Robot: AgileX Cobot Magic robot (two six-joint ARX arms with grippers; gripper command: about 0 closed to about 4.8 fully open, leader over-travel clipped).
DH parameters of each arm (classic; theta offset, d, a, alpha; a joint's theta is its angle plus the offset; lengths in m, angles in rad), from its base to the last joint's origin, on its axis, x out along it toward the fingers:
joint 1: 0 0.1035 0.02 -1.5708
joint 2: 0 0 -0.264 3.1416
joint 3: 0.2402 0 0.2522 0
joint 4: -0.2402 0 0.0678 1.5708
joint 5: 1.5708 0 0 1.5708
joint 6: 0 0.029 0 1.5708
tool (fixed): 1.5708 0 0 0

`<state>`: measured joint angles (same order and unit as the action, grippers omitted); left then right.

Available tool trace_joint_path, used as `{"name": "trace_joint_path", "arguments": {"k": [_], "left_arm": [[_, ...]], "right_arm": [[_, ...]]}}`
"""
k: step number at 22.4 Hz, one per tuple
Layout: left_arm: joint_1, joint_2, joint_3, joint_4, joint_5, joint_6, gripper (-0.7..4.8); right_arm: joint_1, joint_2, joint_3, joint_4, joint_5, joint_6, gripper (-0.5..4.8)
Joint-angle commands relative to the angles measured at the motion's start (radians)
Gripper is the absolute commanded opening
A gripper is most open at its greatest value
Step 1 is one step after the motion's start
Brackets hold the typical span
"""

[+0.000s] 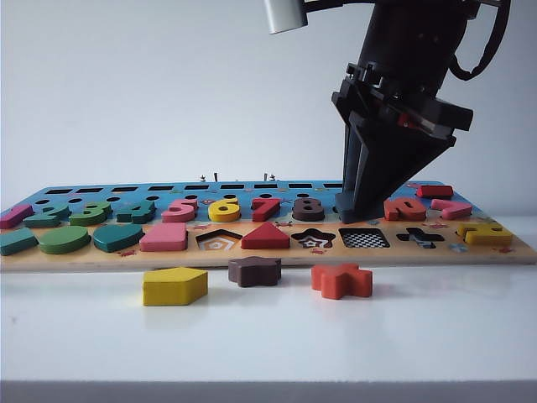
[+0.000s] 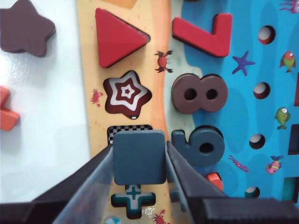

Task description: Insert the cube into the slot.

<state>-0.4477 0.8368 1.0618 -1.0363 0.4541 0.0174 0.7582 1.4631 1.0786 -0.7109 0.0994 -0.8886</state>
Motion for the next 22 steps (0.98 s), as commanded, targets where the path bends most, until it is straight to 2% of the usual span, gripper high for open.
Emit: {"name": "trace_joint_path", "arguments": {"k": [1,22], "left_arm": [[0.001,-0.001,0.006,0.015,0.006,-0.002,0.17],[0.001,-0.001,0.006,0.015,0.006,-0.002,0.17]], "right_arm": [[0.001,-0.003,0.0,0.018,0.002,-0.007,0.92],[0.001,0.005,-0.033,0.045,-0.002,0.025,0.89]]}}
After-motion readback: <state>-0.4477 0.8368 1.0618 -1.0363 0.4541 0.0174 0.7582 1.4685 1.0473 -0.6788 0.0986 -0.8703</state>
